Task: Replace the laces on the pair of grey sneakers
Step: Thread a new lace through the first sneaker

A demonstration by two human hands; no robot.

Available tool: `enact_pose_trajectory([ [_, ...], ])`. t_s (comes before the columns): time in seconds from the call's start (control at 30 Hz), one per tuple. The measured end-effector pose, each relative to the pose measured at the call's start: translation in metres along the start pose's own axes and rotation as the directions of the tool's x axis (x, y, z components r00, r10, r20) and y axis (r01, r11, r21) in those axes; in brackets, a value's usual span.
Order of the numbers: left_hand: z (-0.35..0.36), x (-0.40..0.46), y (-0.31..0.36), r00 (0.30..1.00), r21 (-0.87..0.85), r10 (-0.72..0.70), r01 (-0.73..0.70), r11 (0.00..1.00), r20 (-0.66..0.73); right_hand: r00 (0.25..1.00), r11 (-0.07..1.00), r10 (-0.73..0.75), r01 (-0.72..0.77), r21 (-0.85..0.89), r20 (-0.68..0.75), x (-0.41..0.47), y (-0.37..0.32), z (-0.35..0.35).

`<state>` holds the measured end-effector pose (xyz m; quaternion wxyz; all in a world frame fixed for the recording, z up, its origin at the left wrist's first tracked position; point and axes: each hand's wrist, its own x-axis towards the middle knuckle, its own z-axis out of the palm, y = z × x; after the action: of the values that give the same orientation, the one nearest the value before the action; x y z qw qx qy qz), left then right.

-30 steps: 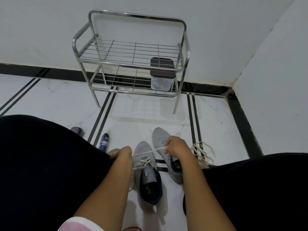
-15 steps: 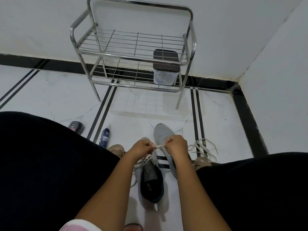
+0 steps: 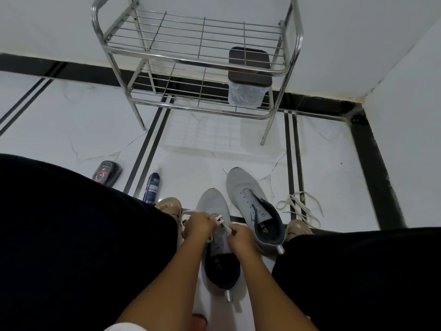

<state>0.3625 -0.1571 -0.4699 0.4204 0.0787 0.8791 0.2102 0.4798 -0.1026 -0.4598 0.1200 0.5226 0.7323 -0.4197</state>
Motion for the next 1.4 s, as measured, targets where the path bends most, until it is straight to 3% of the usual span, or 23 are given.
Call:
enact_pose_trajectory([
  [0.2, 0.045, 0.035, -0.027, 0.984, -0.005, -0.099, 0.099, 0.995, -0.149, 0.994, 0.974, 0.096, -0.104, 0.2, 0.051, 0.014, 0.008, -0.001],
  [0.43, 0.039, 0.007, -0.015, 0.982, 0.079, -0.037, 0.052, 0.996, -0.184, 0.992, 0.949, 0.118, -0.126, 0.289, 0.047, 0.018, 0.012, 0.003],
  [0.67, 0.033, -0.006, -0.003, 0.966, 0.262, 0.135, -0.075, 0.962, -0.219, 0.991, 0.941, 0.109, -0.126, 0.313, 0.073, 0.018, 0.01, 0.004],
  [0.73, 0.033, -0.006, -0.002, 0.96, 0.288, 0.175, -0.108, 0.952, -0.217, 0.973, 0.868, 0.181, -0.226, 0.443, 0.142, 0.019, 0.01, 0.004],
  [0.83, 0.032, -0.012, 0.0, 0.938, 0.376, 0.274, -0.18, 0.909, -0.213, 0.924, 0.638, 0.262, -0.383, 0.668, 0.278, 0.022, 0.014, 0.002],
  [0.9, 0.03, -0.02, 0.0, 0.914, 0.454, 0.351, -0.23, 0.861, -0.202, 0.949, 0.629, 0.219, -0.316, 0.711, 0.229, 0.021, 0.014, 0.001],
  [0.97, 0.027, -0.026, -0.005, 0.902, 0.42, 0.366, -0.247, 0.873, -0.23, 0.962, 0.684, 0.213, -0.27, 0.677, 0.169, 0.017, 0.008, -0.002],
  [1.1, 0.023, -0.041, -0.027, 0.921, 0.298, 0.244, -0.151, 0.943, -0.304, 0.964, 0.85, 0.264, -0.224, 0.476, -0.018, 0.018, -0.005, -0.006],
  [1.17, 0.021, -0.047, -0.037, 0.936, 0.209, 0.15, -0.084, 0.974, -0.319, 0.948, 0.821, 0.311, -0.23, 0.523, -0.072, 0.018, -0.01, -0.011],
  [1.27, 0.017, -0.048, -0.041, 0.95, 0.188, 0.095, -0.039, 0.981, -0.298, 0.914, 0.659, 0.39, -0.193, 0.727, -0.112, 0.013, -0.024, -0.047],
  [1.33, 0.012, -0.049, -0.038, 0.962, 0.171, 0.074, -0.029, 0.985, -0.261, 0.838, 0.494, 0.493, -0.049, 0.868, -0.234, 0.007, -0.036, -0.082],
  [1.37, 0.011, -0.048, -0.036, 0.969, 0.16, 0.065, -0.027, 0.987, -0.239, 0.741, 0.436, 0.574, 0.083, 0.896, -0.348, 0.004, -0.042, -0.095],
  [1.4, 0.009, -0.046, -0.035, 0.975, 0.171, 0.064, -0.028, 0.985, -0.211, 0.626, 0.478, 0.615, 0.186, 0.858, -0.478, 0.0, -0.047, -0.104],
])
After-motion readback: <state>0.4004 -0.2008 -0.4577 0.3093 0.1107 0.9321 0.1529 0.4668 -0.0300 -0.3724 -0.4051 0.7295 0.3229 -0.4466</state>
